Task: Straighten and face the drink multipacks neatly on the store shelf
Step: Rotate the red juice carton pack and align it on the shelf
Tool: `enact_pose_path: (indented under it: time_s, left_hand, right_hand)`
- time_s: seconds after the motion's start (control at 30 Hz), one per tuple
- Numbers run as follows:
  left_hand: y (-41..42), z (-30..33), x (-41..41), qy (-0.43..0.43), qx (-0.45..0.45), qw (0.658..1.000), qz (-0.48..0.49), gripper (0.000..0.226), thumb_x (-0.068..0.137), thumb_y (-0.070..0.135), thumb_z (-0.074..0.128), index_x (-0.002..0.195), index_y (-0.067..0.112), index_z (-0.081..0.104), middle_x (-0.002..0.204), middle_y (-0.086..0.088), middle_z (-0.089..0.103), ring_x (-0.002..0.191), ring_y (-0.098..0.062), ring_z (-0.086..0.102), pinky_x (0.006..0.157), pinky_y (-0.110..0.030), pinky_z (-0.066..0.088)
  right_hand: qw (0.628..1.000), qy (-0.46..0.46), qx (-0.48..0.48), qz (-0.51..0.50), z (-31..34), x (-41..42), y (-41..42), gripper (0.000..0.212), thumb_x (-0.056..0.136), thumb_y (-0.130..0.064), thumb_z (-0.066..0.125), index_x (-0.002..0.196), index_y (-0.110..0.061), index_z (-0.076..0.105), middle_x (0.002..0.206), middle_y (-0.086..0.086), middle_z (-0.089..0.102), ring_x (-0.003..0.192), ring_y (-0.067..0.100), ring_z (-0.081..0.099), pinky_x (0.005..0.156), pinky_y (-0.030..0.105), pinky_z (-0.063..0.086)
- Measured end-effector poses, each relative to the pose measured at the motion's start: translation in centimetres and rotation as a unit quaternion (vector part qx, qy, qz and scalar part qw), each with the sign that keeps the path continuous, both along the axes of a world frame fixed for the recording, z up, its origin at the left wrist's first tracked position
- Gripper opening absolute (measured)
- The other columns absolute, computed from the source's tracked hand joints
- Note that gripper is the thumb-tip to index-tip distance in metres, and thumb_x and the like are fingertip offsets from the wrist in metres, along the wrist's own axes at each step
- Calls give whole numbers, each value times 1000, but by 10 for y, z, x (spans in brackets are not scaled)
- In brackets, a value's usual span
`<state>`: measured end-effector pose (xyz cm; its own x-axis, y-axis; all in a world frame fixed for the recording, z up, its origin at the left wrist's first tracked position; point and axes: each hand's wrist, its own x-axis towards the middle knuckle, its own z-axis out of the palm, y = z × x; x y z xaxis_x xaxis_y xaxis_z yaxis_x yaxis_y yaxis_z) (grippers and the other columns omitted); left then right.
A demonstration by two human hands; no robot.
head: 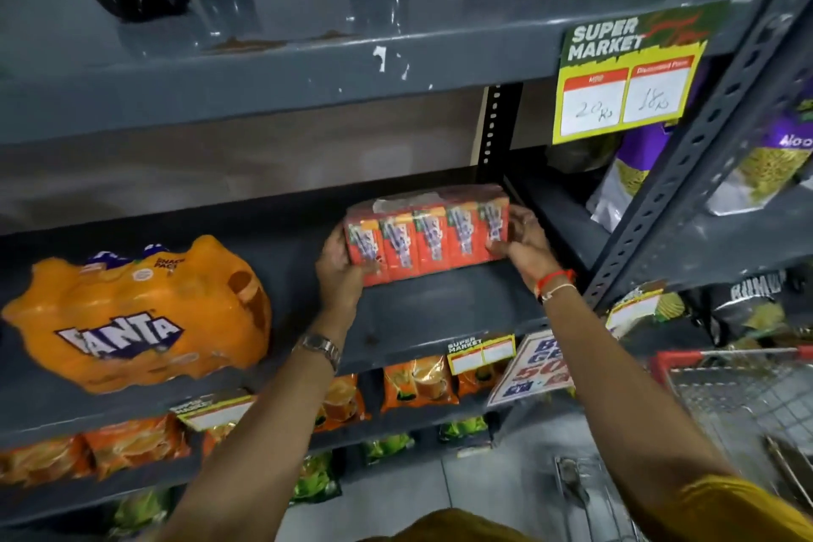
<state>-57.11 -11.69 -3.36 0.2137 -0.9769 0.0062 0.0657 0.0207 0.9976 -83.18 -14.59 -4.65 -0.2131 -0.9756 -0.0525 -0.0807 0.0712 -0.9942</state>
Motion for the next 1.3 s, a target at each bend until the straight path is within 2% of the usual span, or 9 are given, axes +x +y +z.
enact_pose_path:
  time_s: [0.17, 0.33, 0.47, 0.57, 0.73, 0.87, 1.03, 1.2, 1.3]
  left_hand:
    - [29, -13, 2, -34, -24, 999, 2, 63, 76, -11, 65, 132, 8, 43, 115, 3, 59, 96, 4, 62, 81, -17, 54]
    - [33, -6, 5, -96, -35, 995, 10, 61, 81, 3, 68, 135, 7, 41, 126, 2, 50, 108, -7, 53, 83, -12, 49]
    - [59, -13, -7, -121, -72, 981, 132, 19, 86, 15, 63, 99, 11, 50, 91, 8, 51, 76, -8, 52, 71, -32, 45]
    - [68, -14, -21, -97, -4, 995, 14, 9, 90, 19, 58, 96, 18, 51, 89, 6, 57, 80, -12, 56, 77, -38, 51]
    - [57, -13, -30, -82, 65, 991, -87, 46, 89, 22, 59, 130, 12, 40, 130, -6, 47, 113, -13, 48, 78, -10, 39]
    - [46, -12, -31, -50, 81, 992, -89, 65, 84, 22, 66, 138, 13, 31, 144, -6, 37, 128, -15, 39, 100, -23, 35]
    - [10, 3, -39, -115, 134, 965, -194, 90, 68, 31, 78, 144, 20, 29, 139, 5, 46, 127, -13, 44, 111, -33, 32]
    - [-12, 12, -34, -256, 107, 955, -103, 63, 76, 19, 75, 132, 8, 47, 130, -7, 55, 117, -21, 53, 100, -27, 40]
    - [7, 8, -28, -256, 54, 965, -31, 35, 81, 13, 68, 113, 1, 61, 113, -19, 65, 104, -29, 62, 82, -22, 44]
  right_hand:
    - [998, -45, -31, -24, -1, 6, 25, 64, 75, 19, 49, 124, -21, 42, 122, 12, 56, 107, 19, 57, 85, 24, 52]
    - [993, -109, 2, -37, 35, 18, 29, 81, 54, -4, 46, 135, -10, 40, 101, 2, 58, 89, 14, 58, 61, 16, 49]
    - [985, -159, 1, -64, 42, 19, 17, 54, 89, -23, 45, 142, -15, 33, 108, 6, 58, 79, 10, 60, 59, 18, 52]
    - [993, -104, 24, -52, 41, 20, 6, 49, 93, -30, 44, 140, -20, 38, 123, 13, 58, 79, 14, 63, 59, 20, 53]
    - [997, -55, 32, -35, 39, 12, 3, 38, 93, -11, 48, 130, -17, 47, 114, 9, 57, 74, 12, 60, 63, 21, 51]
    - [995, -73, -2, -72, 30, 12, 28, 18, 88, -7, 55, 103, -15, 48, 91, 0, 56, 75, 10, 56, 68, 21, 48]
    - [974, -60, -66, -207, 5, 50, 86, 17, 82, -30, 63, 80, -19, 50, 83, 0, 57, 79, 13, 53, 77, 28, 44]
    - [946, 17, -105, -307, -5, 109, 115, 26, 87, -41, 59, 88, -16, 52, 93, 8, 57, 83, 21, 56, 75, 31, 45]
    - [940, 38, -82, -330, -5, 143, 121, 36, 88, -46, 52, 95, -11, 55, 98, 1, 55, 87, 18, 56, 74, 26, 40]
